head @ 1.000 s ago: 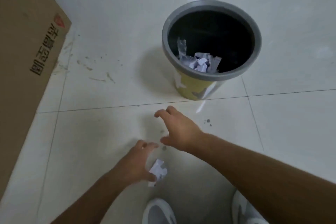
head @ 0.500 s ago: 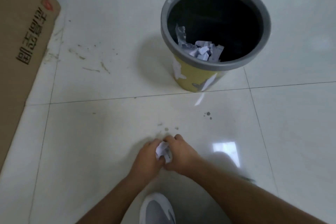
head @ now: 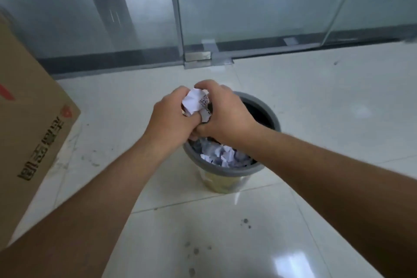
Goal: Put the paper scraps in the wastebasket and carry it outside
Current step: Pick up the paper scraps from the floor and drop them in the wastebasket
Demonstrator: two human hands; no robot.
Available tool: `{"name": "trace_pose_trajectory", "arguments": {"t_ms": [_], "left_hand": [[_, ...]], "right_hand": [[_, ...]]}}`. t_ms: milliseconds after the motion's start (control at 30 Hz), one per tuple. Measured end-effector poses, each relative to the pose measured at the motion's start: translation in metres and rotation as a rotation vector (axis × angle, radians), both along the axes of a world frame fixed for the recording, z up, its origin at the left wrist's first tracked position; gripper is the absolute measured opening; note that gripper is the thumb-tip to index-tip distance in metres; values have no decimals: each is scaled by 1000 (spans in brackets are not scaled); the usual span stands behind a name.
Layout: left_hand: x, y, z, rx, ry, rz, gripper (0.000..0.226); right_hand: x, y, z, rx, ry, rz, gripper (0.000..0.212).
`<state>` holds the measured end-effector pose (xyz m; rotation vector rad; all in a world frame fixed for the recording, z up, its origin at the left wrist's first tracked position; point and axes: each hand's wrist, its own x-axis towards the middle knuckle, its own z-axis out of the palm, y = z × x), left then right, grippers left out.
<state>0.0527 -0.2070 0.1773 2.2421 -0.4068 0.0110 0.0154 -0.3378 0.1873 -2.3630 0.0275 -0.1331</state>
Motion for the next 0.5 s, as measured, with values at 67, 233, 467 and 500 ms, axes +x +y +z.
{"name": "trace_pose_trajectory", "arguments": {"t_ms": [67,233,467,500], "left_hand": [[6,-21,8,-14,24,-56,16],[6,-50,6,-3,62,-114,14],[4,-55,1,19,64,-99,15],[3,-55,1,16,92,-95,19]], "right_hand": [[2,-20,8,-42,-8,-54,89],[-4,-47,-1,-24,-10,-95,82],[-4,-53,-8,-37,-12,-104,91],[-5,-54,-9,-48,-4,-108,96]]}}
